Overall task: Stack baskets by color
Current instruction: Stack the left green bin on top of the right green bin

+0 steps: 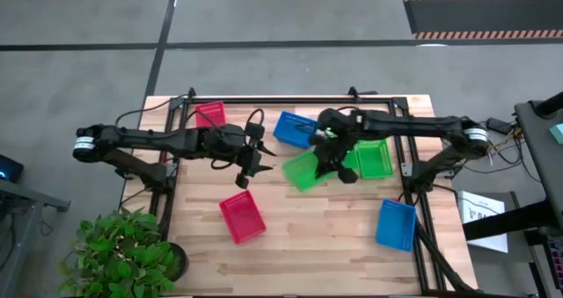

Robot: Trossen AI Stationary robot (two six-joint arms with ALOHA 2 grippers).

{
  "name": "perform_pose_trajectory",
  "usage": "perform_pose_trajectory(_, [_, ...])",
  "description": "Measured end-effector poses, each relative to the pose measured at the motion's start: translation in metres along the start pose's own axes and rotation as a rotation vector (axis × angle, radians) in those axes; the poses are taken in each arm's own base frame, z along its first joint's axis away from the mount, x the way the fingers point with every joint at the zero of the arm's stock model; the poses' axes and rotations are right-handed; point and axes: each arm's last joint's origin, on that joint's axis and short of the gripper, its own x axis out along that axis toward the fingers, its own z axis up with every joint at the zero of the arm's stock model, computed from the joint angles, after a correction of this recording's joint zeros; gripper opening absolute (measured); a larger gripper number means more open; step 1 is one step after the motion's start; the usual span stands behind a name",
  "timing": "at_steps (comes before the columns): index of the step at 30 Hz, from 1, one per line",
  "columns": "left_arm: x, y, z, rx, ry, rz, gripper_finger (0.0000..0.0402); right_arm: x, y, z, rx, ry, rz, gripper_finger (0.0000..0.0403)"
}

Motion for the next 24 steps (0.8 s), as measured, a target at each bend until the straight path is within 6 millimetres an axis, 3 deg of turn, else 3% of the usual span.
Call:
perform_pose_trajectory(4, [-0.001,0.004,0.003,0.005,-0.001,0.067,0.0167,-0.03,0.016,-0.007,0.359,0.139,-0.393,0.0009])
perform_pose_trajectory(10, [-0.005,0.015,0.006,0.05,0.09,0.36,0.0167,-0.053,0.034,-0.018,0.875,0.107,-0.852,0.0009])
perform_pose_trajectory(15, [-0.008,0.024,0.004,0.049,0.193,0.55,0.0167,-0.042,0.046,-0.023,1.059,0.136,-0.99,0.0009])
perform_pose_trajectory(24, [-0.007,0.024,0.0,0.005,0.214,0.578,0.0166,-0.016,0.068,-0.04,1.383,0.188,-1.271,0.0009])
